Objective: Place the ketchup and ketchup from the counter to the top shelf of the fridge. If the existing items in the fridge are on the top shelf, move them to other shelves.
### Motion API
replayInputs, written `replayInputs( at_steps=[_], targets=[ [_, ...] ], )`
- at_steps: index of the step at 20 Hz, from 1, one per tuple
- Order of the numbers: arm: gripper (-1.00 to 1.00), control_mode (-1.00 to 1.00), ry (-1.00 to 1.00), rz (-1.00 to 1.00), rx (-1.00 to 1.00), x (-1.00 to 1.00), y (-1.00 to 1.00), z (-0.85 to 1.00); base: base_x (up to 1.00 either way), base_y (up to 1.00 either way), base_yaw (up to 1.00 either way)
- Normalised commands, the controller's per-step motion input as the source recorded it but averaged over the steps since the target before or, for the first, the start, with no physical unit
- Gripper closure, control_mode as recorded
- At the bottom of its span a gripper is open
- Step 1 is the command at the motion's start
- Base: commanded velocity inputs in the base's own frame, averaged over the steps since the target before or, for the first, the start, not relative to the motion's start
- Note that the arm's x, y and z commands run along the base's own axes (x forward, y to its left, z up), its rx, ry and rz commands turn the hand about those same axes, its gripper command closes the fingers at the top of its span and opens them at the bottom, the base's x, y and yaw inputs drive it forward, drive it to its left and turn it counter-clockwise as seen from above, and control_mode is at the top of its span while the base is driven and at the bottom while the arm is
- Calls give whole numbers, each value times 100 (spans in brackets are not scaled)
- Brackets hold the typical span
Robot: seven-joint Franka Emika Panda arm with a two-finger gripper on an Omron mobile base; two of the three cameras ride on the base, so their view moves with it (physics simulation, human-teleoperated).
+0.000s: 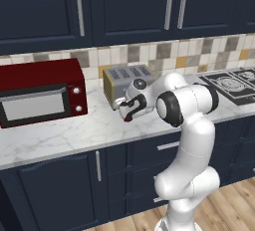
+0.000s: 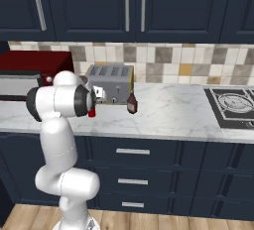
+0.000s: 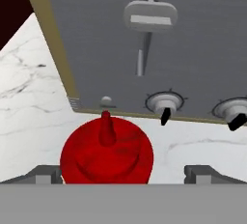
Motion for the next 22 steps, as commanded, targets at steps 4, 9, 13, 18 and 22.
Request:
replayInputs(
  at_steps=[4, 9, 13, 18, 22],
  targets=[
    [100, -100, -1, 0, 0, 29, 10, -10, 0, 0, 0],
    [100, -100, 0, 0, 0, 1, 1, -1, 0, 0, 0],
    [100, -100, -2, 0, 0, -18, 0, 0, 0, 0, 0],
    [100, -100, -16, 0, 3, -77, -15, 38, 0, 0, 0],
    [100, -100, -25, 0, 8, -100, -25, 89, 0, 0, 0]
  ],
)
